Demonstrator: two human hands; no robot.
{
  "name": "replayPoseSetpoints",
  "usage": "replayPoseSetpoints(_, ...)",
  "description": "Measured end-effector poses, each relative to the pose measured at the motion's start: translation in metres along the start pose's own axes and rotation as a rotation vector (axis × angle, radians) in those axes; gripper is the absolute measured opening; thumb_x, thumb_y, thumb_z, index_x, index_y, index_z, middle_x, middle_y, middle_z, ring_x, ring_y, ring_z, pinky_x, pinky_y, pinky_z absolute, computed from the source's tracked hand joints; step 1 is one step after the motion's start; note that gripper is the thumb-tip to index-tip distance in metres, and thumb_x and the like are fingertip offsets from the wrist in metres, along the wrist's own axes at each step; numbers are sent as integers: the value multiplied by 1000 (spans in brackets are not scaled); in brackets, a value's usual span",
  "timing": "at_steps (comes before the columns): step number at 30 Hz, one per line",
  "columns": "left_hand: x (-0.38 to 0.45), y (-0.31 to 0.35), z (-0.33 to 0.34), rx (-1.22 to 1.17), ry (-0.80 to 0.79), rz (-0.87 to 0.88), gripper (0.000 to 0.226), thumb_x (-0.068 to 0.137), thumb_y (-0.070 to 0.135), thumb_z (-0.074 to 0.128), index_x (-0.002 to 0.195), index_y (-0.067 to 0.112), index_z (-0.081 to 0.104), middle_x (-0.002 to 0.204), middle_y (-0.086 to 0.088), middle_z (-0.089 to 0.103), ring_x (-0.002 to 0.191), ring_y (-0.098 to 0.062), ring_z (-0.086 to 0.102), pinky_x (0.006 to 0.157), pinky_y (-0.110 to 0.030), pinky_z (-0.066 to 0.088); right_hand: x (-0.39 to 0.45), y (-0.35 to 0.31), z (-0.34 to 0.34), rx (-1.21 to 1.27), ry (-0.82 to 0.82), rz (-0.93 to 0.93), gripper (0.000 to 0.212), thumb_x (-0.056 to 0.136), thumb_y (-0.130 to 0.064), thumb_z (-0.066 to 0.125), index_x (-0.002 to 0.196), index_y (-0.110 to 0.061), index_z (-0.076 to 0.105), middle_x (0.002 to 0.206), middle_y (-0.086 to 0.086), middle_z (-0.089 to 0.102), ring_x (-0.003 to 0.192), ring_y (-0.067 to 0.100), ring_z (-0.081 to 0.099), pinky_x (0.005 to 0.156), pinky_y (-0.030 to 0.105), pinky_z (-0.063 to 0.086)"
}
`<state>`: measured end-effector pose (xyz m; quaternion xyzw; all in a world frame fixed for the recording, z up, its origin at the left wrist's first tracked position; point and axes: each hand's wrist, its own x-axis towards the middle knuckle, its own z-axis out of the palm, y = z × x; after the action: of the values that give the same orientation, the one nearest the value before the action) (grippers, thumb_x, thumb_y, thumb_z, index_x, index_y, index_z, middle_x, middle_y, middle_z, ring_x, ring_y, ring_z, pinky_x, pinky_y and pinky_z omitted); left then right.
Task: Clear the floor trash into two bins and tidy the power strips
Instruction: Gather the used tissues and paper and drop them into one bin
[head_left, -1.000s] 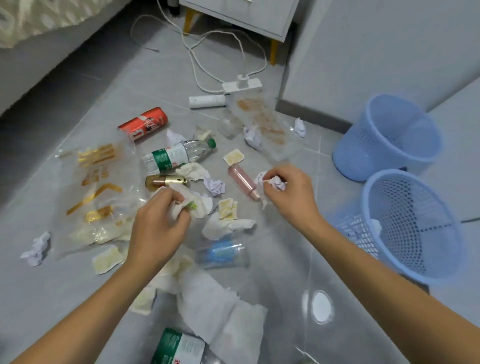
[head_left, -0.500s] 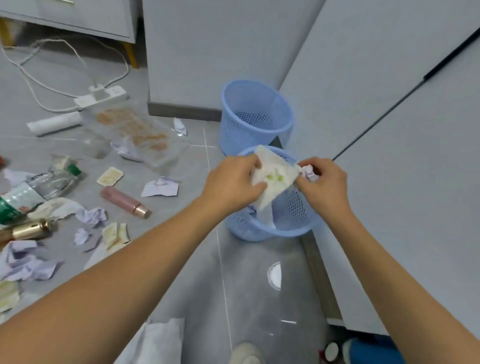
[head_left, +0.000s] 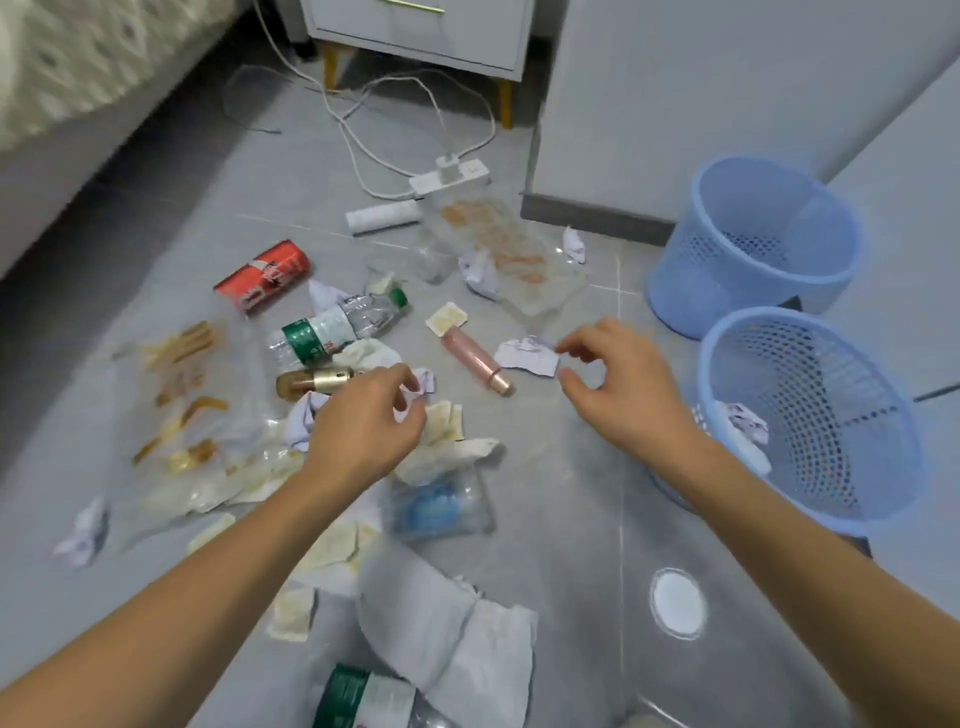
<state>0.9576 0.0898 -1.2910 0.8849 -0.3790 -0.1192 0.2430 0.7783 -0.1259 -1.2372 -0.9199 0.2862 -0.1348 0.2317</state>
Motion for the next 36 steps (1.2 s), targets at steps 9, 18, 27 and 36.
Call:
replayPoseSetpoints(9, -45, -129, -2, 226, -137, -223, 40, 92, 40, 62, 132, 34, 60, 126, -1, 49, 120, -27, 47, 79, -42, 54, 37, -41, 148, -274, -664, -243, 57, 78, -38, 76, 131, -35, 57, 132, -3, 48, 129, 23, 45, 98, 41, 49)
replayPoseSetpoints(18, -21, -136, 33, 473, -136, -126, 49, 87, 60, 62, 129, 36, 55, 135, -3, 45, 125, -29, 41, 90, -45, 48, 47, -25, 195, -337, -750, -272, 59, 71, -37, 83, 124, -35, 56, 118, -1, 43, 111, 23, 45, 90, 42, 49)
replayPoseSetpoints(27, -3, -113, 48, 477, -240, -160, 15, 96, 18, 61, 108, 11, 66, 121, -11, 46, 115, -31, 44, 77, -41, 55, 39, -13, 195, -190, -655, -225, 25, 78, -11, 74, 101, -18, 69, 104, 5, 57, 93, 26, 60, 76, 34, 48)
replayPoseSetpoints(36, -14, -102, 22, 344, -60, 41, 13, 87, 8, 67, 77, 11, 60, 87, -6, 54, 90, -26, 50, 55, -38, 44, 27, -19, 128, 50, -342, -92, 21, 70, -9, 71, 88, -18, 72, 91, -5, 58, 84, 21, 59, 70, 35, 46)
